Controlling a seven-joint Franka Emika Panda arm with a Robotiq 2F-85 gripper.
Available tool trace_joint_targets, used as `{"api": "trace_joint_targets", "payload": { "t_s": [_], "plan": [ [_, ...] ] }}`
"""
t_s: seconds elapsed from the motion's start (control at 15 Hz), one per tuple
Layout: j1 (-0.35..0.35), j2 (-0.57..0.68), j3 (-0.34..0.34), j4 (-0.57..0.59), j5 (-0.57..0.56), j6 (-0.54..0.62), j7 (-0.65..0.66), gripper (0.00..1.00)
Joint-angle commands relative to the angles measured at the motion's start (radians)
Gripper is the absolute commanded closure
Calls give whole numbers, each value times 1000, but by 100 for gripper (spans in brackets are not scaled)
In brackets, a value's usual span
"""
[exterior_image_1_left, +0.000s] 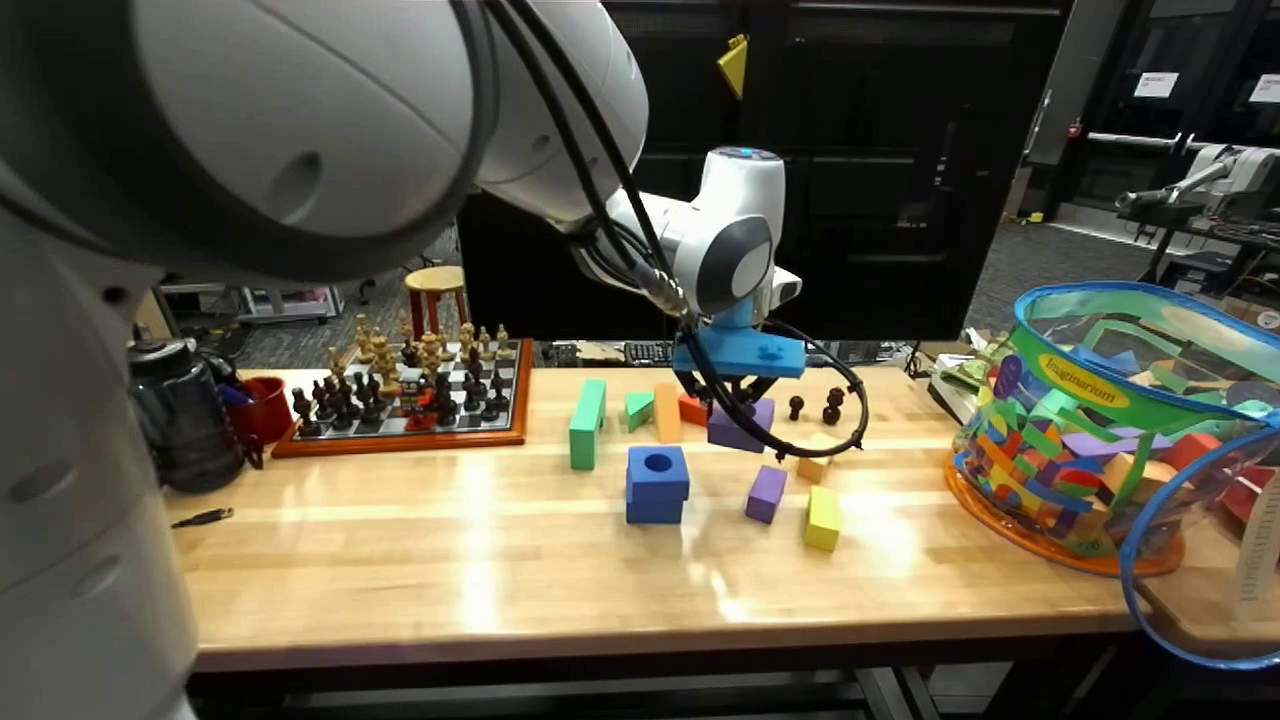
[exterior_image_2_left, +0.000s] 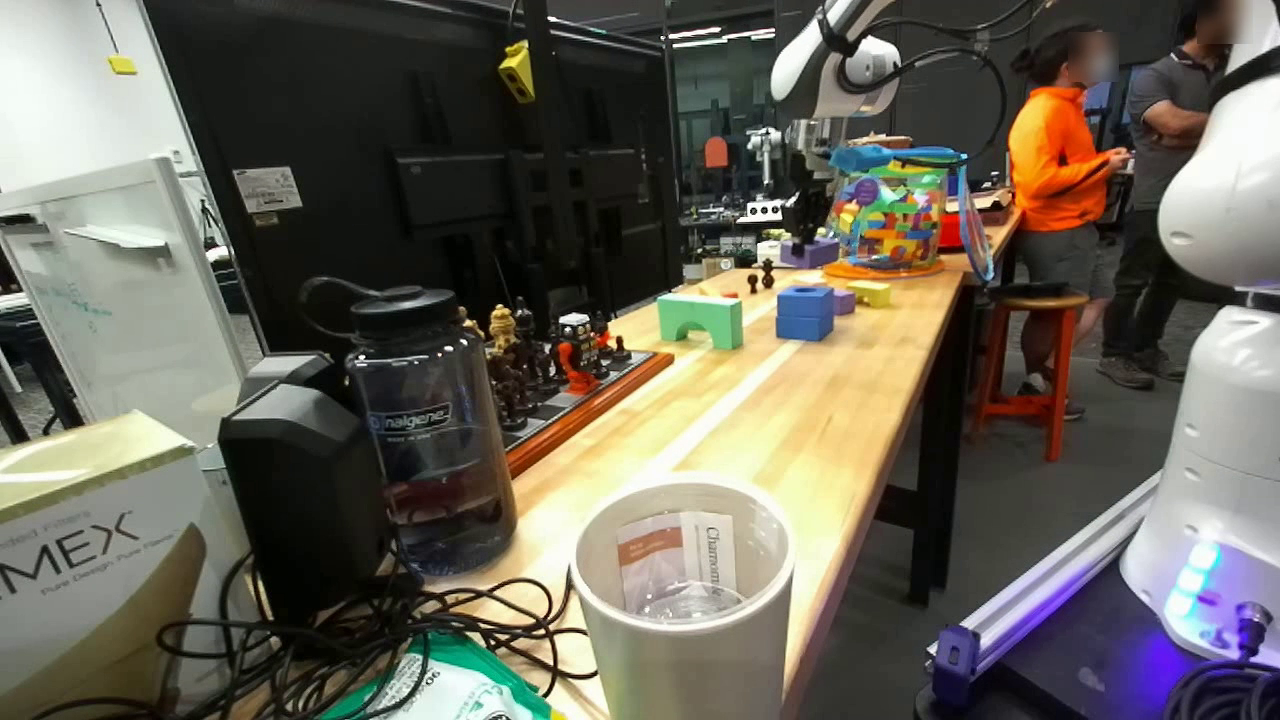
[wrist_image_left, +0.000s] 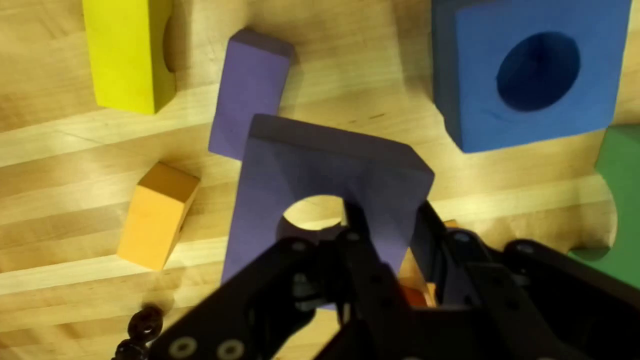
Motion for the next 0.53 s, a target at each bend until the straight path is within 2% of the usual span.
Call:
{"api": "trace_joint_targets", "payload": {
  "t_s": [0.0, 0.4, 0.47],
  "plan": [
    [21, -134, -20, -146, -30, 6, -98, 93],
    [51, -264, -50, -277, -67, 34, -222, 93],
    [58, -283, -55, -291, -66, 33, -232, 86]
  ]
}}
